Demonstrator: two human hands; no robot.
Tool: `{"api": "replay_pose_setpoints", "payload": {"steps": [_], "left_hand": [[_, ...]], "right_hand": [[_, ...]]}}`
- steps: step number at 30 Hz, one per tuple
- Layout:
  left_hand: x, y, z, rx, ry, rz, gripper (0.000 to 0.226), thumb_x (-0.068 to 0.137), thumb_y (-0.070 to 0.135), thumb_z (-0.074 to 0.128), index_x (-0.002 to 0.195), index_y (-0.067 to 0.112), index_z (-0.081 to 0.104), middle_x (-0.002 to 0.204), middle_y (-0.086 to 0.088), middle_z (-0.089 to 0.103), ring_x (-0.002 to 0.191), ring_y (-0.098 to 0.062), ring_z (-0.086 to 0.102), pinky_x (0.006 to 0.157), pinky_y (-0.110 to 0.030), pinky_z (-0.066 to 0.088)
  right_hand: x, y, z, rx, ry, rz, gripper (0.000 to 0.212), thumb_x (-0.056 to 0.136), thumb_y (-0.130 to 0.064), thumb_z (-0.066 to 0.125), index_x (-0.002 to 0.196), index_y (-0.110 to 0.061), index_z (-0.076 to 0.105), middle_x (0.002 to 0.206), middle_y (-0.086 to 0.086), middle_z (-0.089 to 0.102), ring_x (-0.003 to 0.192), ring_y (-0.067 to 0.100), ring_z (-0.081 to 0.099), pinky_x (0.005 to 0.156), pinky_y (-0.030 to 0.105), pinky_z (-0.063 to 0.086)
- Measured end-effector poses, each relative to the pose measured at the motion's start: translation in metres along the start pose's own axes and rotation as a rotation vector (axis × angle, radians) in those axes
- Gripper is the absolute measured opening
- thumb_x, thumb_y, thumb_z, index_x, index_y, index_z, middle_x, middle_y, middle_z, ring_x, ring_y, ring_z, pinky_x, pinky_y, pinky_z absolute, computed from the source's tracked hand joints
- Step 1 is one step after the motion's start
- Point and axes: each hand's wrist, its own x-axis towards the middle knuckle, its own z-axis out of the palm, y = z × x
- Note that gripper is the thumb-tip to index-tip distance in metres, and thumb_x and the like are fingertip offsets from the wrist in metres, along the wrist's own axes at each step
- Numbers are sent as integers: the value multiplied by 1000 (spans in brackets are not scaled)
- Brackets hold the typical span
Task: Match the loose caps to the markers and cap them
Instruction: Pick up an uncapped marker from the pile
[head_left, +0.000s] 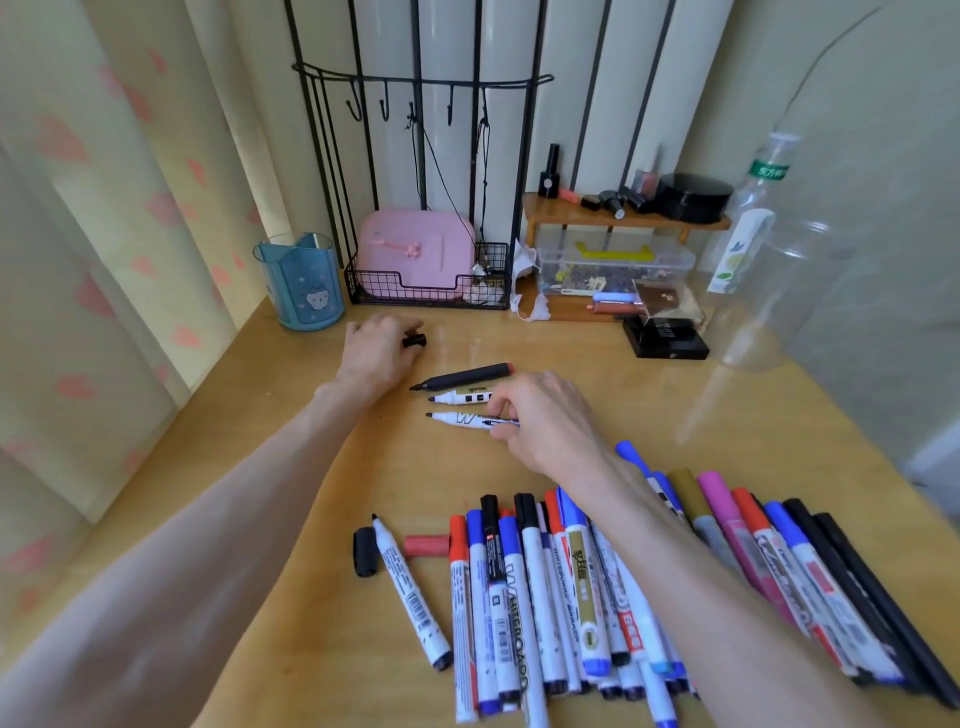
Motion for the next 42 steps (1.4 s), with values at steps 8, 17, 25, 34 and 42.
{"api": "replay_pose_setpoints", "payload": {"steps": [8, 17, 25, 34, 42], "left_hand": [[-52, -7, -19, -407, 254, 120, 19, 91, 12, 76, 106, 23, 70, 107, 8, 71, 101, -22, 59, 92, -43, 48], [-174, 20, -66, -708, 117, 171, 26, 95, 16, 74, 120, 22, 74, 113, 8, 73, 89, -10, 73, 79, -21, 56], [-246, 44, -73, -1078, 28, -44, 21, 83, 21, 82, 101, 14, 75, 96, 0, 81, 89, -17, 78, 75, -21, 58], [-267, 54, -70, -1130, 10, -34, 19, 86, 11, 79, 103, 5, 73, 93, -16, 77, 58, -20, 69, 62, -18, 53], [-267, 49, -71, -1063, 35, -22, 22, 83, 20, 82, 102, 13, 74, 95, -9, 77, 60, -23, 69, 74, -34, 61]], "right_hand": [[-16, 11, -13, -42, 58, 42, 25, 98, -27, 71, 123, -26, 65, 121, -3, 68, 115, 20, 60, 96, 39, 36], [-68, 7, -34, 39, 131, -37, 22, 97, -25, 71, 118, -25, 65, 114, -8, 73, 107, 15, 65, 95, 35, 35], [-127, 0, -37, 110, 242, -176, 19, 97, -22, 69, 114, -23, 64, 114, -10, 70, 102, 10, 65, 89, 28, 32], [-164, -2, -27, 187, 305, -255, 32, 91, 5, 69, 113, -18, 64, 103, -8, 62, 95, 11, 57, 81, 28, 53], [-169, -7, -31, 206, 359, -271, 39, 88, 14, 57, 114, -15, 65, 101, -3, 59, 95, 17, 65, 81, 37, 59]]}}
